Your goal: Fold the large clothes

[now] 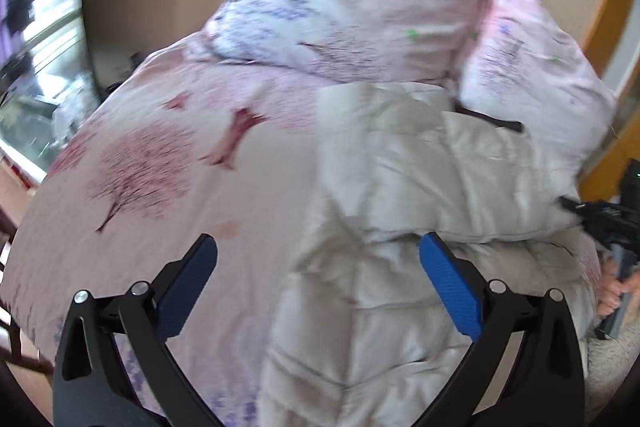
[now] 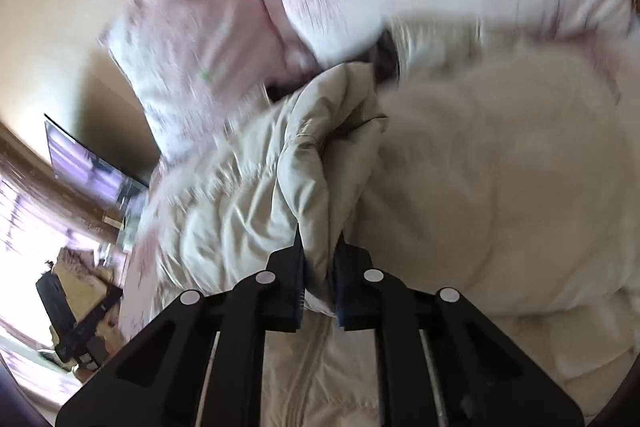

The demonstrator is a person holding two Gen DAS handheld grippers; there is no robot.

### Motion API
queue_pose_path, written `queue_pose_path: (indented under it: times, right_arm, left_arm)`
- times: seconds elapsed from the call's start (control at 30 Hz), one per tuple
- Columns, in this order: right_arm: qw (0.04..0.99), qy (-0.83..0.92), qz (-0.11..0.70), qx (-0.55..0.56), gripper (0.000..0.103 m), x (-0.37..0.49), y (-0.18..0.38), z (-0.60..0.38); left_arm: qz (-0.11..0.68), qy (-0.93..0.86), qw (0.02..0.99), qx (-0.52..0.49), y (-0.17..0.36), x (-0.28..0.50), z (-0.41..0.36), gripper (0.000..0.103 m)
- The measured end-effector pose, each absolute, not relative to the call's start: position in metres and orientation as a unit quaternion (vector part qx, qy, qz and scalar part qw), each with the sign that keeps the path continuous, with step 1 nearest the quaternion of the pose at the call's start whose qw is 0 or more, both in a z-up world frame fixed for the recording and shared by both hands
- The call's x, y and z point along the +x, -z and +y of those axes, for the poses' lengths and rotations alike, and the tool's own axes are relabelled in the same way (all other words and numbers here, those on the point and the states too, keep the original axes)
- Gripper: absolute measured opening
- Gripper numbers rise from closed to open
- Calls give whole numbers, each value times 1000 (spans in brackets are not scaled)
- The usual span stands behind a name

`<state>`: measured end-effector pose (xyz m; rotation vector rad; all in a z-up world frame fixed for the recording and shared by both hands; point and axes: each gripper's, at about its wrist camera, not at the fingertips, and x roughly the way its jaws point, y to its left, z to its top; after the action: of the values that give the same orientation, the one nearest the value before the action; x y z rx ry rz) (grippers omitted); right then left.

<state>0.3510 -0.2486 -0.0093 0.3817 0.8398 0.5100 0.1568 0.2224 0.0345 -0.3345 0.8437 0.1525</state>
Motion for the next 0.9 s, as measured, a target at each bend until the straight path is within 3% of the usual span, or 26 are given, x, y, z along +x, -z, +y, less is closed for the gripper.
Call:
queue_pose_path:
  times: [0.1, 0.3, 0.43, 0.53, 0.6, 0.67, 0.9]
  right_arm:
    - [877, -212, 390, 185, 11, 349, 5, -258]
    - [849, -154, 476, 171, 17, 365, 53, -257]
    - [870, -125, 453, 152, 50, 352, 29, -261]
    - [902, -115, 391, 142, 49, 333, 6, -268]
    - [909, -138, 370, 133, 43, 327, -3, -267]
    - [903, -167, 380, 115, 32, 331, -6, -259]
    - [867, -155, 466, 82, 22, 358, 34, -234]
  left_arm:
    - [410, -84, 891, -175, -28, 155, 233, 101]
    - [384, -61, 907, -163, -23, 151, 229, 101]
    - [402, -51, 906, -125, -23, 154, 219, 101]
    - [417, -52, 898, -130, -19, 154, 221, 101]
    - [419, -51, 897, -133, -17, 155, 221, 101]
    - [425, -49, 893, -136, -15, 156, 221, 101]
    - [433, -53, 890, -133, -11, 153, 219, 101]
